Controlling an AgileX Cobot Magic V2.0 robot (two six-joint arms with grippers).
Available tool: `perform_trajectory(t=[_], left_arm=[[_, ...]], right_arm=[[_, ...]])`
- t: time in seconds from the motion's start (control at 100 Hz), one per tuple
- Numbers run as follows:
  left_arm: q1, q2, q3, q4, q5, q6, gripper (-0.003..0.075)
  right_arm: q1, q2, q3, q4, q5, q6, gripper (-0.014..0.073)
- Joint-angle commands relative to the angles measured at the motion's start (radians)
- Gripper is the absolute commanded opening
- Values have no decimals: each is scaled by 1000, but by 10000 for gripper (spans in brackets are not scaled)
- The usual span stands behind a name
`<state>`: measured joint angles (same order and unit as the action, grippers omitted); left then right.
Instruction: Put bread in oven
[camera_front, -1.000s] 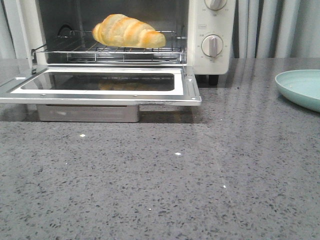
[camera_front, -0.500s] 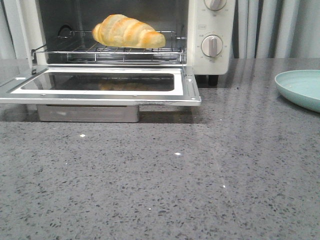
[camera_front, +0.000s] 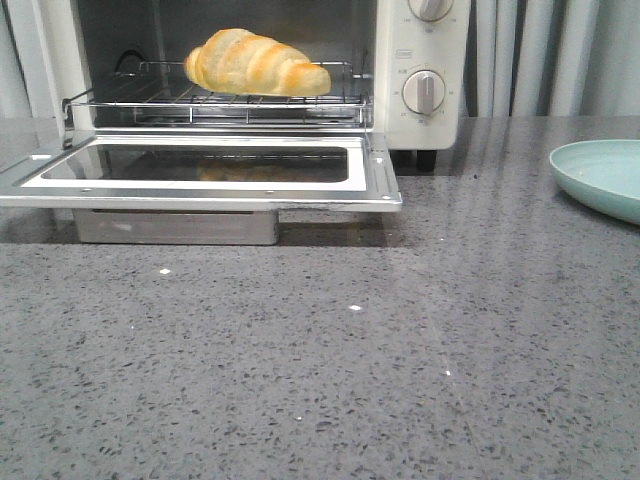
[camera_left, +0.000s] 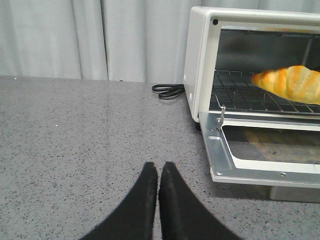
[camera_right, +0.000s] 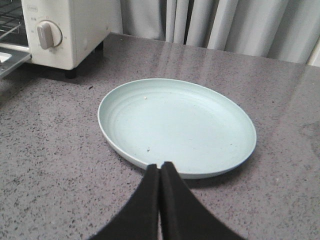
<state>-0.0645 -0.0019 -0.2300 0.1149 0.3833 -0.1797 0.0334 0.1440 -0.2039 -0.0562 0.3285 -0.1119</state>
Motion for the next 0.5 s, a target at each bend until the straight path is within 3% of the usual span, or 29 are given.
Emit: perform_trajectory(t=[0.0, 0.49], left_arm=[[3, -26, -27, -8, -80, -5, -21], [3, -26, -27, -8, -80, -5, -21]], right_arm=[[-5, -24, 19, 0, -123, 5, -69], [-31, -131, 182, 0, -192, 5, -69]])
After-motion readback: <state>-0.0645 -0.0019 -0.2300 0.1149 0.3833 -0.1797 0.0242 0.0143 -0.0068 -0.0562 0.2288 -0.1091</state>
